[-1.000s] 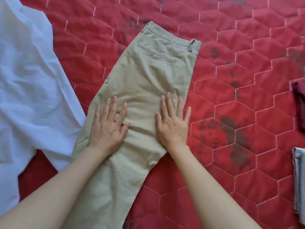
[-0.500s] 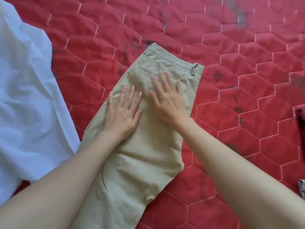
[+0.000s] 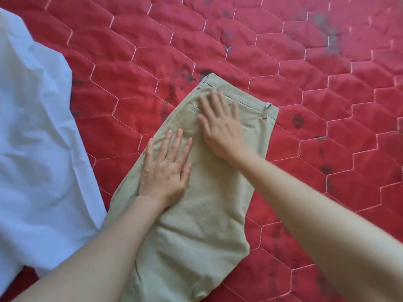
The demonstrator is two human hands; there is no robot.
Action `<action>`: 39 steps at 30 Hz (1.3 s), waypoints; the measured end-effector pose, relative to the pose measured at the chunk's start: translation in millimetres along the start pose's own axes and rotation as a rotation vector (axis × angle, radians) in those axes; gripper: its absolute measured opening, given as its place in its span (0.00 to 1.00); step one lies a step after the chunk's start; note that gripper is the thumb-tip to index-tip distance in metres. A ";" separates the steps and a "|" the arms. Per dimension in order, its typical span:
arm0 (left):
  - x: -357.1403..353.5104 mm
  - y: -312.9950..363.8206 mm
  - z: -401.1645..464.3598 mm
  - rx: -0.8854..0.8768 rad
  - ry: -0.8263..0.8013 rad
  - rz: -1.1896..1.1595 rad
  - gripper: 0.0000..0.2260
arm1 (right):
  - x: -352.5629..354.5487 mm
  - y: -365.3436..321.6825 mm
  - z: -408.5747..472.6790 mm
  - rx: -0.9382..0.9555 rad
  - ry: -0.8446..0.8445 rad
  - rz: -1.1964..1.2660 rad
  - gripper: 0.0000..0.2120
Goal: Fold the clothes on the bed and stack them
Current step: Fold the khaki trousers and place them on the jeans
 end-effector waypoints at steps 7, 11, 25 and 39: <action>-3.2 -0.5 0.4 -0.023 -0.002 0.008 0.26 | 3.4 74.2 -37.8 -0.329 -0.068 -0.102 0.26; -6.2 -2.2 1.5 -0.015 -0.055 0.014 0.27 | 23.0 59.2 -51.1 -0.490 0.060 -0.036 0.26; 4.6 -86.4 -115.9 0.005 -0.237 0.069 0.26 | -39.5 -109.5 -262.2 -0.480 -0.014 0.095 0.27; 38.1 -165.0 -384.4 0.494 -0.257 -0.388 0.30 | -60.5 -344.6 -400.4 -0.487 0.065 0.614 0.31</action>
Point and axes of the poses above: each hand's wrist, its own z-axis towards the middle knuckle, its own x-axis out of the back of the hand, y = z × x, the point moved 9 cm from there along z, towards the middle knuckle, and after that the axes turned 15 degrees about x, right-handed, at the moved point
